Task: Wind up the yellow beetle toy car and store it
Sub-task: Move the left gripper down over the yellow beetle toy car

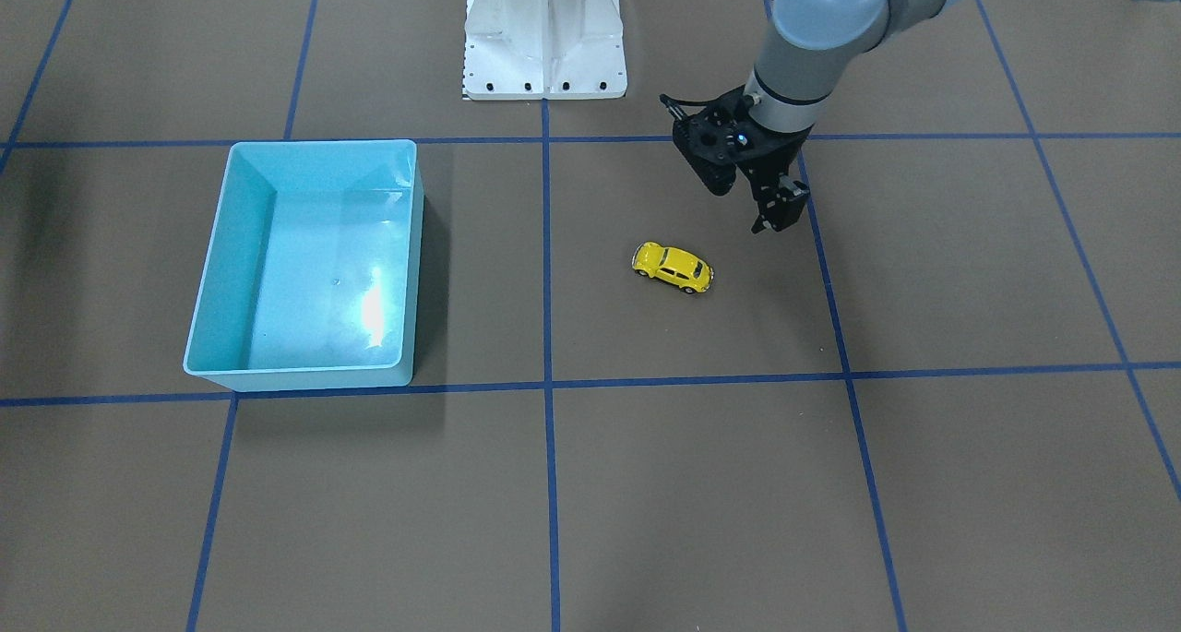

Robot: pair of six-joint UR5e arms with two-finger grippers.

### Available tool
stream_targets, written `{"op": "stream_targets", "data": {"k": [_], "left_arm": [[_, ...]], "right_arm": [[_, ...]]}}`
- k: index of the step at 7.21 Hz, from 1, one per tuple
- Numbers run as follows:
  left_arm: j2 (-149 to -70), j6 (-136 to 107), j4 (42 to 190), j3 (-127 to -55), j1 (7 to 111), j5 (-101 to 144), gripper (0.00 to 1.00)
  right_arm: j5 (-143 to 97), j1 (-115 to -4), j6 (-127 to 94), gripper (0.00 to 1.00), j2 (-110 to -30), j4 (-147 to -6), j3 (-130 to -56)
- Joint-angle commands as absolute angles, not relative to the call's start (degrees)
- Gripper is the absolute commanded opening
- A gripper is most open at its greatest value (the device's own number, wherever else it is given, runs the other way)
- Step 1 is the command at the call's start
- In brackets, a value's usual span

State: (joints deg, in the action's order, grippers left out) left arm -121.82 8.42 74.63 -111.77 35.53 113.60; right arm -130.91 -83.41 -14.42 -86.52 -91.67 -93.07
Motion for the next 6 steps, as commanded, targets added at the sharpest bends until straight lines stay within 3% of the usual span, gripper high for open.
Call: {"op": "stream_targets", "data": {"k": [1, 6], "left_arm": [[-125.1, 26.1, 72.1, -109.4, 32.7, 106.0, 1.0], [-135.8, 35.1, 63.5, -95.6, 23.1, 93.6, 0.99]], "right_arm": [[-130.7, -83.5, -14.3, 1.0, -86.7, -91.7, -92.9], [-131.2, -83.4, -14.3, 1.0, -87.1, -91.8, -92.8]]}}
